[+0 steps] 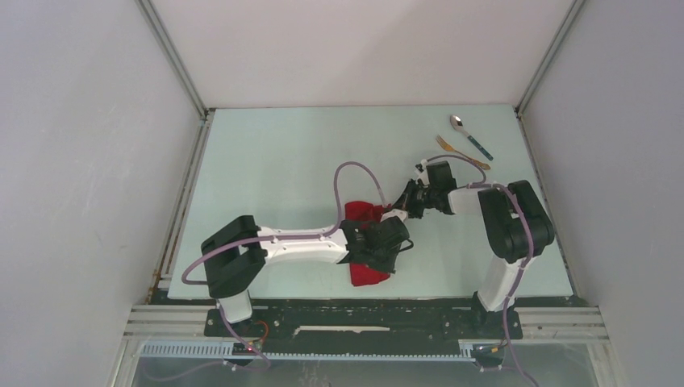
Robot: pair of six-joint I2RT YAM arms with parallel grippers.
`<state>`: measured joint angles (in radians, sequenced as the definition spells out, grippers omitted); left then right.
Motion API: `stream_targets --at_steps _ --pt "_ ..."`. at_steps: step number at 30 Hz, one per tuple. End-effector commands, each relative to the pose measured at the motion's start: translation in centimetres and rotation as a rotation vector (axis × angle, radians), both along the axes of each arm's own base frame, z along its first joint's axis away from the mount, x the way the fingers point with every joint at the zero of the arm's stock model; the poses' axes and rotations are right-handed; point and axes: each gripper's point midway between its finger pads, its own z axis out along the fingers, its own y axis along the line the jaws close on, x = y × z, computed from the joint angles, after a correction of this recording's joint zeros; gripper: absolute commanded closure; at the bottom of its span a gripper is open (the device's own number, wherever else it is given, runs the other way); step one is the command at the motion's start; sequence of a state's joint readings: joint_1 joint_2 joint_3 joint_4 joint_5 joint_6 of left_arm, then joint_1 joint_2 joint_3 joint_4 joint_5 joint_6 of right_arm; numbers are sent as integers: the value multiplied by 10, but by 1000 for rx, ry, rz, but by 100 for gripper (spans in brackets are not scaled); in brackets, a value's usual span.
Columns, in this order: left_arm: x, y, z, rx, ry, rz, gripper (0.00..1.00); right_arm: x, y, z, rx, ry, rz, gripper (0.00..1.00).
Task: Fold the napkin into a case and place the utensils inside
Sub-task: Pick up the 2/3-rectangle-folded napkin from the center of the board, then fold the 2/3-rectangle-folded napkin at the center of the board.
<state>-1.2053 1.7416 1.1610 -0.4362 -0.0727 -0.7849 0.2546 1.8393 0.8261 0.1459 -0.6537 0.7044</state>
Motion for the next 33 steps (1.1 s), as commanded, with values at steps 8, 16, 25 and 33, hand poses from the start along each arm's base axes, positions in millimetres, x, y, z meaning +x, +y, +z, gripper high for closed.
stream_targets --at_steps 8,16,25,33 --pt "7 -7 15 -228 -1 -37 100 0 -7 26 -291 -28 41 100" --pt "6 20 9 -293 -24 -12 100 -1 28 46 -340 -21 39 100" --pt "-4 39 -7 -329 -27 -2 100 -4 64 57 -391 -25 53 100" --pt "-11 54 -3 -385 -62 -5 100 -10 90 62 -412 -4 67 100"
